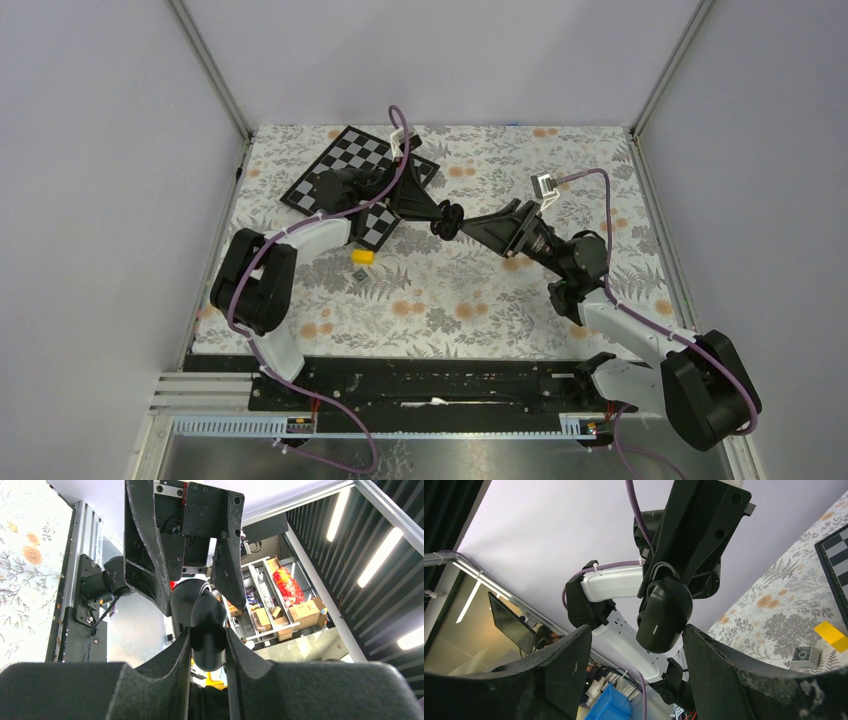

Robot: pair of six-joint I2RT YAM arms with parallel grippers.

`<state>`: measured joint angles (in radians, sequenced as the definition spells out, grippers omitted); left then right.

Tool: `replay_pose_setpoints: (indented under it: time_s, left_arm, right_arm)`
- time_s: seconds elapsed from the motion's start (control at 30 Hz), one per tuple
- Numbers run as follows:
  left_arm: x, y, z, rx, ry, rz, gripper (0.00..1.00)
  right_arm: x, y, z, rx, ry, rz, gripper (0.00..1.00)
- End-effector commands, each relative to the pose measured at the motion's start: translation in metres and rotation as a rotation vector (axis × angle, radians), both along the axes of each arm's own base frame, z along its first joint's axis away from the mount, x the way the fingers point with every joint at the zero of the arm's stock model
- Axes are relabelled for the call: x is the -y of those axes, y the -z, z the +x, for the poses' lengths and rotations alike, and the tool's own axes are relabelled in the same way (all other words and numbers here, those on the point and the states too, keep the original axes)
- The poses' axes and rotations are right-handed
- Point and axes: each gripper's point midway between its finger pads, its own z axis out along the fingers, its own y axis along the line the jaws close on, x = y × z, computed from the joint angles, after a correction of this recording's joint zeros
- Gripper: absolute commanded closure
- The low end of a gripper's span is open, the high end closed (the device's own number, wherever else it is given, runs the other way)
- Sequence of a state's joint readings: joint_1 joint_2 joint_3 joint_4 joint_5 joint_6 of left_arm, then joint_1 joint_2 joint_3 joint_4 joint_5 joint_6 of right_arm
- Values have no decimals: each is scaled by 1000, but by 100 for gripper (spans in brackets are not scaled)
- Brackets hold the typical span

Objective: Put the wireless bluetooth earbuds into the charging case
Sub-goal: Close the charging case.

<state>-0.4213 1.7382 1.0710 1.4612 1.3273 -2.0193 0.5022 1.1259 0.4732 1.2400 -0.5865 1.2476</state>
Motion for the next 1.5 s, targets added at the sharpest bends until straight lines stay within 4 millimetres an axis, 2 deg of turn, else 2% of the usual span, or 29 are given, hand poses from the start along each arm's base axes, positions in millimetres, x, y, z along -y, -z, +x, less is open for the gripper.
replay_pose_setpoints:
  time_s: [0.0,0.3,0.73,0.87,0.93,1.13,1.2,1.3,1.47]
  left_arm:
    - [-3,-7,-2,90,-11,-45,100]
    - [-3,-1,1,75,-15,-34,100]
    - [-4,4,-2,72,-8,-24,100]
    - [-5,1,-3,84,-4,-27,100]
    - [-5,-2,-5,91,0,-27,100]
    - [-6,-6,-6,102,2,-32,100]
    - [-6,-9,-7,105,3,-35,100]
    - [-7,-14,-8,115,5,-42,100]
    - [-9,-18,-12,123,8,-45,100]
  right_arm:
    - [4,-34,-20,124,-36,61,27]
    - [6,-49,-31,171,-70,91,29]
    - [-3,-55,-35,195,-114,105,26]
    - [-5,-43,-29,191,-58,9,26]
    - [-3,-35,-24,182,-2,-52,22]
    - [11,-28,-17,189,137,-165,15]
    - [12,-14,-14,151,153,-195,12]
    - [10,5,-11,102,135,-174,10]
    - [-2,-5,-18,152,22,-69,9]
